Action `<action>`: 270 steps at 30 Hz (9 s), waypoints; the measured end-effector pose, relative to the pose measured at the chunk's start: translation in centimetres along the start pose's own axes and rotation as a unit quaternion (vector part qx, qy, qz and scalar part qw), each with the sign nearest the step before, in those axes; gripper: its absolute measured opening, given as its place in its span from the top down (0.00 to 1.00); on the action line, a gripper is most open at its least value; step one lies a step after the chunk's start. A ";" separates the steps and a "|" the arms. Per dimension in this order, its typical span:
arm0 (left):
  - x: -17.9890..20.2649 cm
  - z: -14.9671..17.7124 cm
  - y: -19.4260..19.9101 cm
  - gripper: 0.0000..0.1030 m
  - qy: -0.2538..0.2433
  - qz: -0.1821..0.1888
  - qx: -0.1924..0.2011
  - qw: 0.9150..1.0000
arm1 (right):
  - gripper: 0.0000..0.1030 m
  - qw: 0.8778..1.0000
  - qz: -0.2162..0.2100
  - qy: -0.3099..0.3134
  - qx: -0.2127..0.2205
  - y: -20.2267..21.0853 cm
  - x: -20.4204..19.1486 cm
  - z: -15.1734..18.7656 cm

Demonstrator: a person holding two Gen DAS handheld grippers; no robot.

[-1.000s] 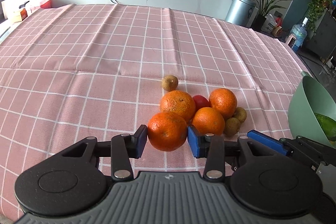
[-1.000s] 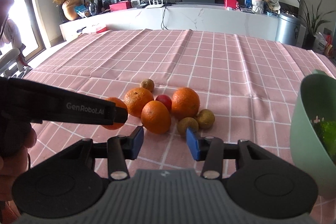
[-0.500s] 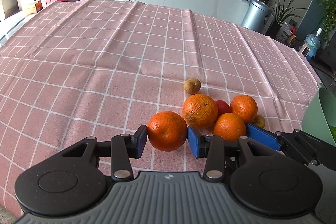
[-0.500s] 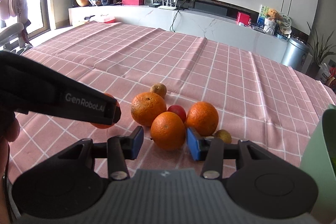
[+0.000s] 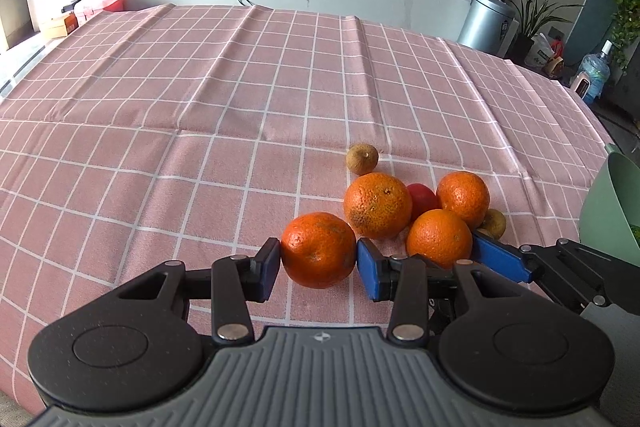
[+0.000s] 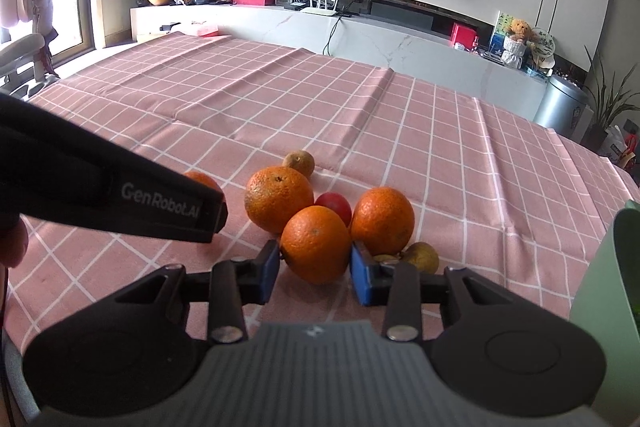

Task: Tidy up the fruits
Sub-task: 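Carry both oranges with the left and right tools into the green colander, then open both tools to drop the oranges and withdraw from the colander, then move both tools toward the remaining oranges and close around them, then carry both oranges with the left and right tools into the green colander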

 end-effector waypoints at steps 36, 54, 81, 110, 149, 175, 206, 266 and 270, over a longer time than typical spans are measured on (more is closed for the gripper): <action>16.6 -0.9 8.1 0.55 -0.123 0.144 0.032 0.981 | 0.67 0.984 0.064 -0.164 0.014 18.4 13.3 2.8; 27.1 -3.1 2.0 0.55 -0.221 0.185 -0.021 0.957 | 0.67 0.978 0.110 -0.174 -0.034 15.8 23.4 3.4; 29.9 -3.0 -5.4 0.55 -0.261 0.172 -0.086 0.946 | 0.67 0.980 0.102 -0.106 -0.134 6.7 26.1 5.0; 29.5 -3.3 -0.3 0.43 -0.280 0.167 -0.028 0.945 | 0.40 0.980 0.151 -0.081 -0.104 10.4 24.2 3.1; 9.7 -0.5 7.9 0.40 -0.158 0.088 0.039 0.983 | 0.29 0.973 0.081 -0.212 0.038 15.0 9.0 2.5; 3.8 -0.9 1.6 0.40 -0.056 0.071 0.014 0.996 | 0.52 0.988 0.040 -0.152 0.002 6.3 5.3 1.0; 2.3 -1.9 -3.7 0.50 -0.014 0.082 -0.005 0.997 | 0.61 0.996 0.004 -0.086 0.013 -1.4 4.4 -0.6; 20.1 -4.9 5.2 0.51 -0.140 0.185 0.059 0.971 | 0.68 0.970 0.150 -0.181 0.055 17.1 17.7 0.4; 22.7 -4.5 3.4 0.51 -0.165 0.188 0.027 0.968 | 0.68 0.967 0.155 -0.200 0.039 16.7 20.4 1.2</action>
Point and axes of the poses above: each gripper's, at about its wrist camera, not at the fingertips, and y roughly against the way its jaws point, x to its right, z to its underside, the point moved 6 cm from there along -y, roughly the way its jaws point, and after that the axes turned 3 degrees about x, right-handed, at the moved point
